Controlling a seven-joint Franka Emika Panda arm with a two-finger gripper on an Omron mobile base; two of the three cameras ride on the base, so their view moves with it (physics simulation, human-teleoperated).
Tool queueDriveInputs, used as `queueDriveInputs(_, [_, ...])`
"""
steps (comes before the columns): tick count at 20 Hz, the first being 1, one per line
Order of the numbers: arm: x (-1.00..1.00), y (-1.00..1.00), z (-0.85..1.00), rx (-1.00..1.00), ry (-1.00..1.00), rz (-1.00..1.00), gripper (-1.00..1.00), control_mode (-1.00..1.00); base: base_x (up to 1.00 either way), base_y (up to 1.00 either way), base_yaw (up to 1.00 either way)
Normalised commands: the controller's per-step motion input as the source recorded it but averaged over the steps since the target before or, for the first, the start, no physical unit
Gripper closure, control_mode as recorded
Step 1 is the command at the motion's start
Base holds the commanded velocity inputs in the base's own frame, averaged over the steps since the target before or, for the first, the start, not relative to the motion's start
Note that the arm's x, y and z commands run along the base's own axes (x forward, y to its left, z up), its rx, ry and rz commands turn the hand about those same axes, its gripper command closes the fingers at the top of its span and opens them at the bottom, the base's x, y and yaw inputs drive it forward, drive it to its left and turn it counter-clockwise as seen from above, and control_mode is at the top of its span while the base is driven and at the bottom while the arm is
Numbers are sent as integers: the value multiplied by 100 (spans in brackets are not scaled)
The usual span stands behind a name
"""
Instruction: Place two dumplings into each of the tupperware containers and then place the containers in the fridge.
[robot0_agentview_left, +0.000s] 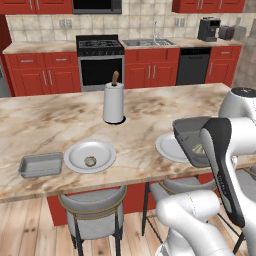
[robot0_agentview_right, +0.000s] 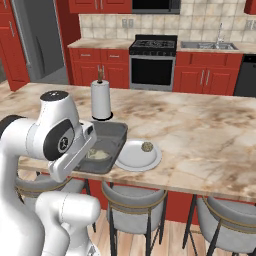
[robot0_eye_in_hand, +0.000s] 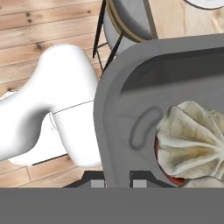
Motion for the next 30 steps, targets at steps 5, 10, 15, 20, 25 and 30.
queueDriveInputs(5, [0, 0, 0, 0, 0, 0, 100, 100, -70, 81, 9])
queueDriveInputs(10, [0, 0, 0, 0, 0, 0, 100, 100, -62, 100, 22])
queueDriveInputs(15, [0, 0, 0, 0, 0, 0, 100, 100, -22, 100, 12])
queueDriveInputs(20, [0, 0, 0, 0, 0, 0, 100, 100, -6, 100, 7])
queueDriveInputs(25, [0, 0, 0, 0, 0, 0, 100, 100, 0, 100, 8])
queueDriveInputs(30, [0, 0, 0, 0, 0, 0, 100, 100, 5, 100, 2])
